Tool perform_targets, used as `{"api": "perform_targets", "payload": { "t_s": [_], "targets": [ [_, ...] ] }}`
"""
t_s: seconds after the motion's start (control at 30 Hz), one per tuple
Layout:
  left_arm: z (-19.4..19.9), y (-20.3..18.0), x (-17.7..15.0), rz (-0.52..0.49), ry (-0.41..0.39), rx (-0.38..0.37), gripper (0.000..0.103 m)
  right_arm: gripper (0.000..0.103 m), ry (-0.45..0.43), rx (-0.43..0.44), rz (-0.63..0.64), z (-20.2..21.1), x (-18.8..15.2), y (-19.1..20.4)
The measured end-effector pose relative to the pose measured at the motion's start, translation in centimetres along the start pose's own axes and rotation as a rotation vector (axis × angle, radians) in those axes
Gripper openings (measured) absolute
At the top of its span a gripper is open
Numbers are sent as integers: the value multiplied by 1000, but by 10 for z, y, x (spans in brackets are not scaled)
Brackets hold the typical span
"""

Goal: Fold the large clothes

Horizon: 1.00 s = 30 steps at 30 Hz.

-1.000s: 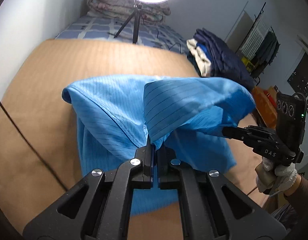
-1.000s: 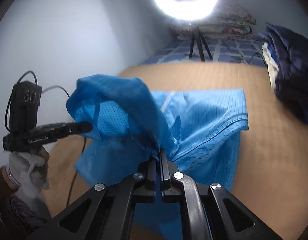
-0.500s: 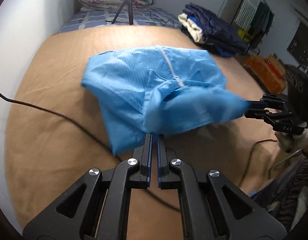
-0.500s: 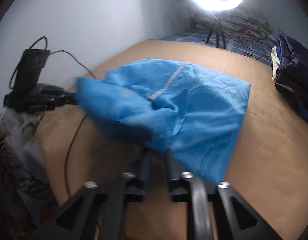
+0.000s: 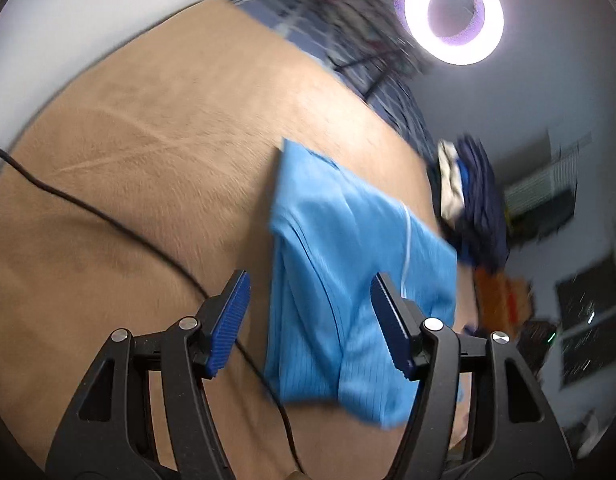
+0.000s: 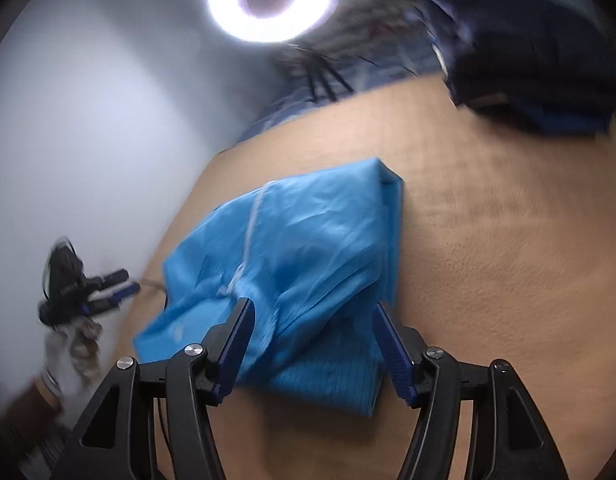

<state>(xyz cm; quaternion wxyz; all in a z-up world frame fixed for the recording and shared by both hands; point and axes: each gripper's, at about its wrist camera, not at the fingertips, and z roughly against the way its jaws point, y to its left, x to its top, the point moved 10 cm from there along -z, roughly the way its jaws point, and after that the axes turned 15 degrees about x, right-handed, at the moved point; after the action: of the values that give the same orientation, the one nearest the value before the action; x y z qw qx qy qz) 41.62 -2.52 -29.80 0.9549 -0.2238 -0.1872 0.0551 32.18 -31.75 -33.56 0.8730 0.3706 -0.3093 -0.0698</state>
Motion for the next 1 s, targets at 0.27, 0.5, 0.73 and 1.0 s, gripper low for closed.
{"api": "perform_targets", "payload": {
  "t_s": [0.27,0.5,0.73,1.0],
  "targets": [
    [-53,19,17,92,77,-10,60,59,20,31,-152,-38,6,-42],
    [-52,-6,8,-113,42,49,1,4,40,74,-130,-43,15,-36],
    [-49,1,-22,-216,54,115,1,0,82,105,-95,-30,0,-28],
    [-26,10,-22,-269,18,216,16,35,144,130,-74,-33,-3,-31]
  ]
}}
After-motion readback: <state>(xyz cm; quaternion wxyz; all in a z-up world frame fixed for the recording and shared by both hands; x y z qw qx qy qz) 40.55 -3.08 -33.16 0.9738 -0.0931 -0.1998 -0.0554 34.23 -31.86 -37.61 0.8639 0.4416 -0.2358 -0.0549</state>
